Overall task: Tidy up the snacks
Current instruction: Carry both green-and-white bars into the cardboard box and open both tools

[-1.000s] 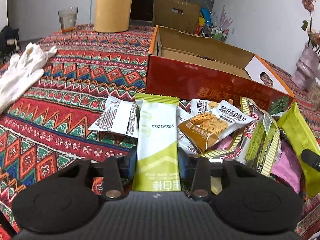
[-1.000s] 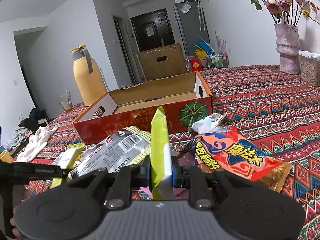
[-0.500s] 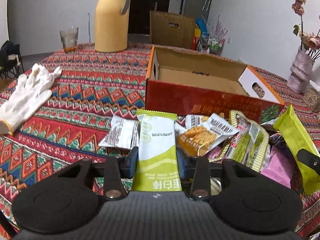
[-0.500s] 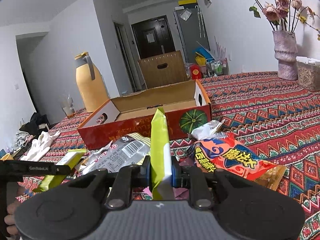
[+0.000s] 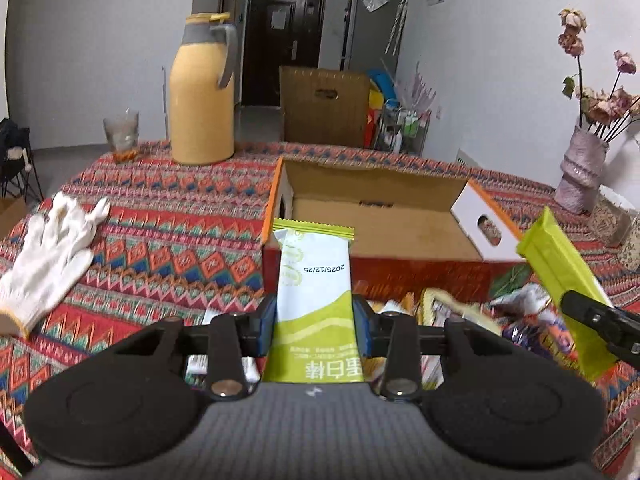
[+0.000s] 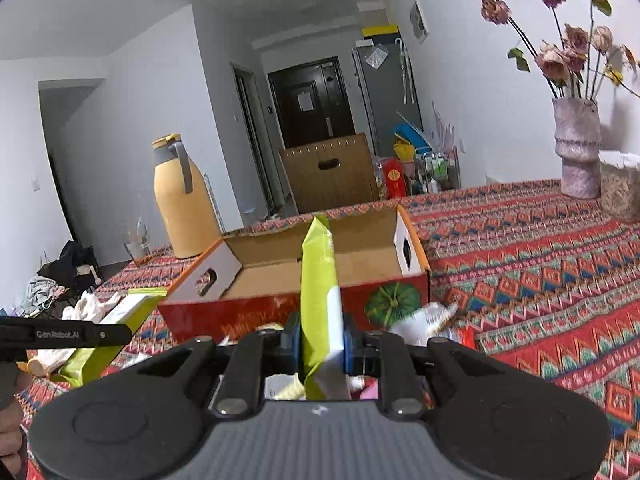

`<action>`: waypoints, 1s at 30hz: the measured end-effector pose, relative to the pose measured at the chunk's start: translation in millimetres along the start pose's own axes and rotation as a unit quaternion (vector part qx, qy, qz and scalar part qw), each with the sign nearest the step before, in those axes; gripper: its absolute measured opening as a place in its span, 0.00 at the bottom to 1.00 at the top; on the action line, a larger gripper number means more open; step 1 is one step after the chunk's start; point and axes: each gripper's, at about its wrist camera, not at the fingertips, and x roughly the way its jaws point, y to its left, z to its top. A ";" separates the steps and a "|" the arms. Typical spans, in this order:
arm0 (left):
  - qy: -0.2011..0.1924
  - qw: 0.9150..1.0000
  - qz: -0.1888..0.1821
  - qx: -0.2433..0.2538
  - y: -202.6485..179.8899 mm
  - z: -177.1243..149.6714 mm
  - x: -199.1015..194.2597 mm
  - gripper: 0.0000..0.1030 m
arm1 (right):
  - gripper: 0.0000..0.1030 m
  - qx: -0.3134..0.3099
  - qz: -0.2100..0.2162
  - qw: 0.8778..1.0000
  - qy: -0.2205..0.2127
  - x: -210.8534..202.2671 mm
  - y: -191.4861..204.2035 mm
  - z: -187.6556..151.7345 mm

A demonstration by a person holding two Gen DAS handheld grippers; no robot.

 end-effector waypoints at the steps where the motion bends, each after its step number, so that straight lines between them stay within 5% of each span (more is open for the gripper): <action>1: -0.004 1.000 -0.001 0.001 -2.5 5.0 1.2 0.38 | 0.18 -0.001 0.000 1.000 -0.002 3.8 0.9 4.2; 14: -0.021 1.000 -0.005 -0.001 -24.7 72.9 47.8 0.38 | 0.18 -0.010 -0.021 1.000 0.019 94.1 9.8 76.3; 20: 0.005 1.000 0.018 0.020 -36.5 94.6 93.0 0.38 | 0.18 -0.026 -0.046 0.996 0.074 152.5 9.3 96.6; 30: 0.074 0.996 0.042 0.013 -38.2 98.8 173.2 0.38 | 0.18 -0.051 -0.086 0.981 0.167 238.5 8.3 83.8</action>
